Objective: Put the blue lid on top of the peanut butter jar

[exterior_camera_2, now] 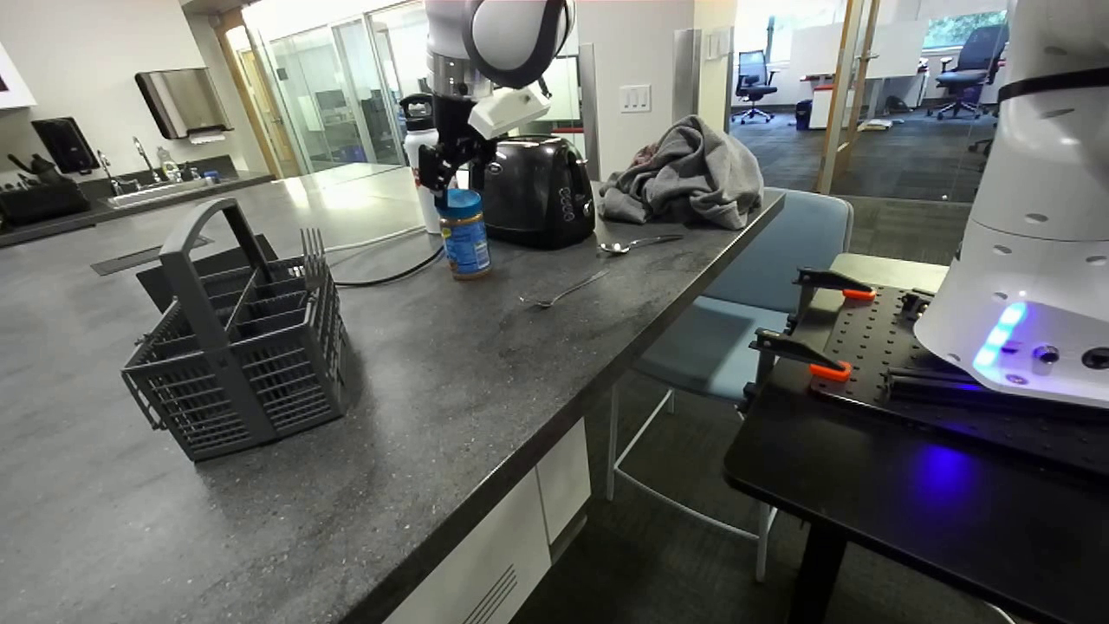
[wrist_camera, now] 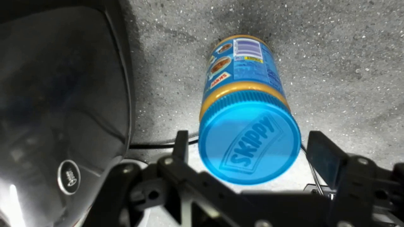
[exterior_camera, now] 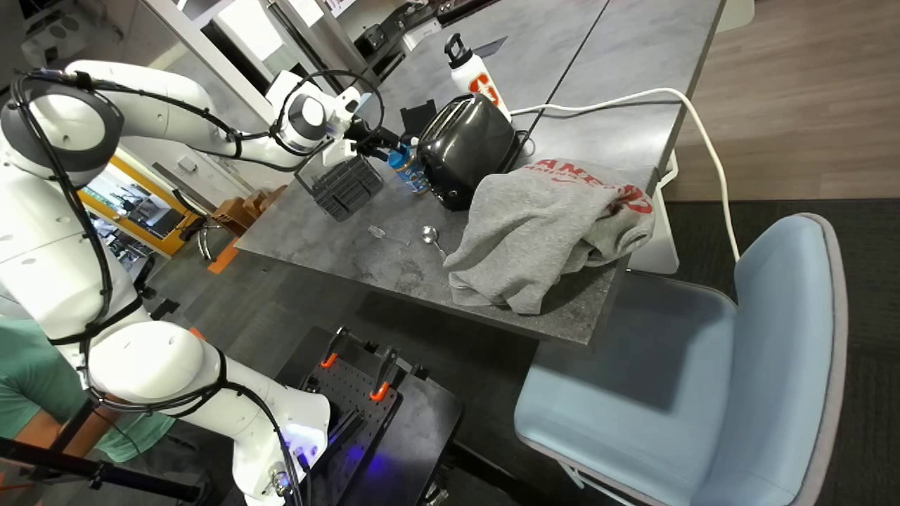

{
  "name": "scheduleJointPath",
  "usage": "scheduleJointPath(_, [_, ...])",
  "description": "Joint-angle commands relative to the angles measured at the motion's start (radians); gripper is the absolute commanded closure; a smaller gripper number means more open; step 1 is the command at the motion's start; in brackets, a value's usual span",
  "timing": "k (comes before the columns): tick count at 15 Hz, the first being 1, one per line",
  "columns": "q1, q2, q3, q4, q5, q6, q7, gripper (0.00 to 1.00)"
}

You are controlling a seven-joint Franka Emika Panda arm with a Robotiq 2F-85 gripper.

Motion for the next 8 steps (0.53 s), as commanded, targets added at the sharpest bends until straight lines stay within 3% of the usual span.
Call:
scheduleJointPath(1, [0.062,-0.026,-0.061,0.009,-0.074,-0.059,0.105,0.0])
scheduleJointPath(4, [0.107,-0.077,-0.104,-0.033,-0.168,-0.075,0.213,0.0])
scheduleJointPath(8, [0.116,-0.166,-0.082,-0.086,-0.245,-0.127,0.283,0.0])
